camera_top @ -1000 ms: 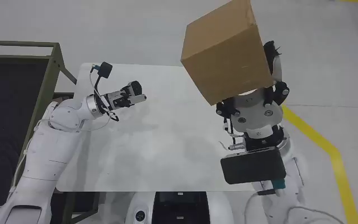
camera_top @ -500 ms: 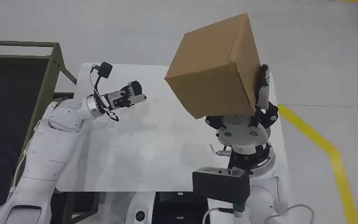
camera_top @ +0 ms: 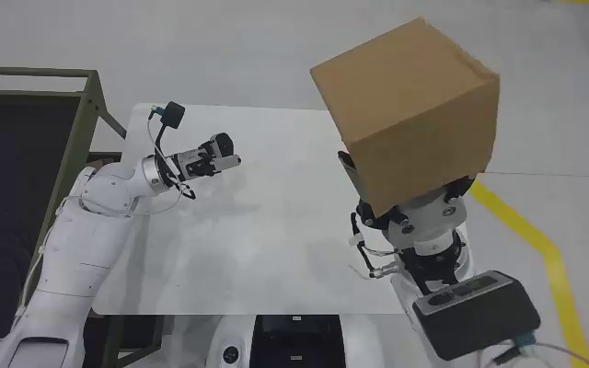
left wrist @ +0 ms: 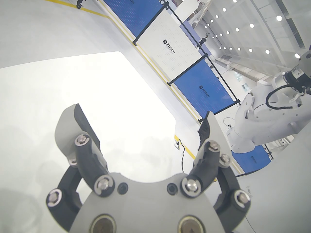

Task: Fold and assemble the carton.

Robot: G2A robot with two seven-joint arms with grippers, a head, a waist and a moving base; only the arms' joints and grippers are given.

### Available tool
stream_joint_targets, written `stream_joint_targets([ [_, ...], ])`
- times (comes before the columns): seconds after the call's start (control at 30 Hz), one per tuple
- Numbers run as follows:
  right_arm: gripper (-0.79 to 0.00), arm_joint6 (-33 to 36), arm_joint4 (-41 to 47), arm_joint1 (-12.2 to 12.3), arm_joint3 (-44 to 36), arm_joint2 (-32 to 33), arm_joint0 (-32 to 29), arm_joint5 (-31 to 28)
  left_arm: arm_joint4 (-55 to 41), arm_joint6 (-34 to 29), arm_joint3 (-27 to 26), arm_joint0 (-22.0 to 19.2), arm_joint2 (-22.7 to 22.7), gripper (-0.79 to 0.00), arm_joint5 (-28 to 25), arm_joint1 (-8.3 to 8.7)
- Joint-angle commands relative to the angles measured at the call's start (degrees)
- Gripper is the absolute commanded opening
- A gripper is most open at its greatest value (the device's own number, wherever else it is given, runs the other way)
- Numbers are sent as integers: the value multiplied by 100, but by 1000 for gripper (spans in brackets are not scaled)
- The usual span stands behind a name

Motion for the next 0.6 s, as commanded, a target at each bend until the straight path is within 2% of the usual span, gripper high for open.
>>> stream_joint_targets([
  [0.0,-785,85,658,6,0,102,13,-292,0,0,0,0,0,0,0,0],
  [0.23,-785,472,2785,17,0,375,141,-1159,0,0,0,0,0,0,0,0],
  [0.57,-785,1060,4927,19,192,656,419,-1572,0,0,0,0,0,0,0,0],
])
